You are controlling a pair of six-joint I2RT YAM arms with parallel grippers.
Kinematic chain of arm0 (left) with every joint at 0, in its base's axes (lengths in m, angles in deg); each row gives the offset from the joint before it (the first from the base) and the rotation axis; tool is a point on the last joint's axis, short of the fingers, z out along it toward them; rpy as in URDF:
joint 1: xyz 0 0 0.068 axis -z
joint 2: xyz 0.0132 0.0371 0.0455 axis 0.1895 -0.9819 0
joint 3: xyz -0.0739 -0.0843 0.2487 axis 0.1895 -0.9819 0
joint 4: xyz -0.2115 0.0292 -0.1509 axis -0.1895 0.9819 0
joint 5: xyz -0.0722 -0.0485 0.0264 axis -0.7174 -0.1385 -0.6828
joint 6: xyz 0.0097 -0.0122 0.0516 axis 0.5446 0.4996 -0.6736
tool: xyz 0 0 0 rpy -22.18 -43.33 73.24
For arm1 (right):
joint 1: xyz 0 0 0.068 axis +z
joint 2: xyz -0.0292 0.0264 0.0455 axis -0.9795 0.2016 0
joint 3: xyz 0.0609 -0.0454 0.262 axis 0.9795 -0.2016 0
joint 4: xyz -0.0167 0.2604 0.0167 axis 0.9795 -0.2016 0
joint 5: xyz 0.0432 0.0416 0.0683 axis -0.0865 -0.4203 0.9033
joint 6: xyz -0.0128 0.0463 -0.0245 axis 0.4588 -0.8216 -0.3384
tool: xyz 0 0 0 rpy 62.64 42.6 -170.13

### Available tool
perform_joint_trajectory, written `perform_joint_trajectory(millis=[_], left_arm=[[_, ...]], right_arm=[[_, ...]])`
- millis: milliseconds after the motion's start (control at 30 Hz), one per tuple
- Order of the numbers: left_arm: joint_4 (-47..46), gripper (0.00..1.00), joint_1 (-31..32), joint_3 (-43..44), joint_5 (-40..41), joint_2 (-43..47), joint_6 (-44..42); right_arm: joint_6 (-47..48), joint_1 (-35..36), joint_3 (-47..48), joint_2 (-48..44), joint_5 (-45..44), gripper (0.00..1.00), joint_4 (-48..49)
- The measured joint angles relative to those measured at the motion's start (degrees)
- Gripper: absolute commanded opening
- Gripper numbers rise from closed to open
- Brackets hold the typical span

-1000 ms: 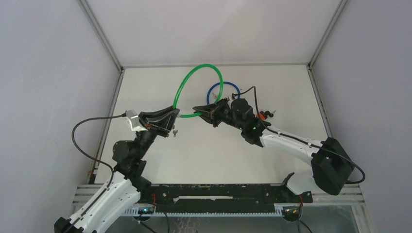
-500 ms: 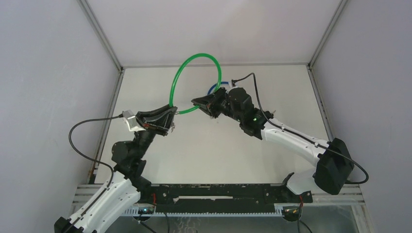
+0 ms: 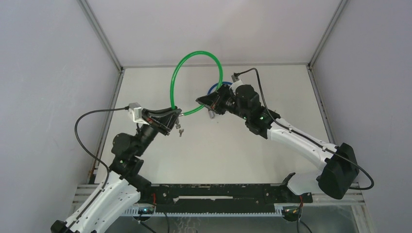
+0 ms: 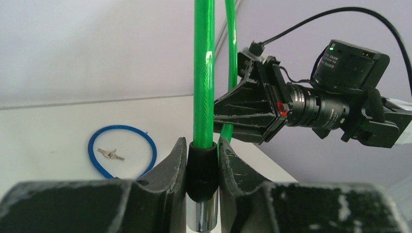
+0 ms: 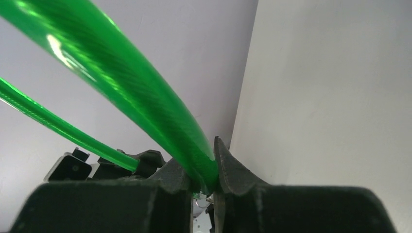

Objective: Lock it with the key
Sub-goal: Lock the lock.

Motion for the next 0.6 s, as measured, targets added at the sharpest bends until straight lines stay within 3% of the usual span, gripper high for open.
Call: perform_joint_trajectory(millis=[367,433,467,500,600], left_arm=[[13.2,0.17,0.3,6.8,-1.5,-1.7,2.7],[14.8,0.13,0.3,7.3,-1.9,-1.7,3.0],[15.5,0.03,0.3,7.5,-2.2,-1.7,3.1],[16.0,0.00,0.3,7.5,-2.4,-1.7,3.2],[17.0,0.00,0.2,7.5,-3.0,-1.7,3.7]], right_arm=[[4.5,-2.7,0.6,-0.4,5.7,0.00,0.0],[4.9,-2.7,0.6,-0.4,6.1,0.00,0.0],[5.2,-2.7,0.6,-0.4,6.2,0.00,0.0],[5.4,-2.8,0.6,-0.4,6.3,0.00,0.0],[5.8,-2.9,0.6,-0.4,6.7,0.00,0.0]])
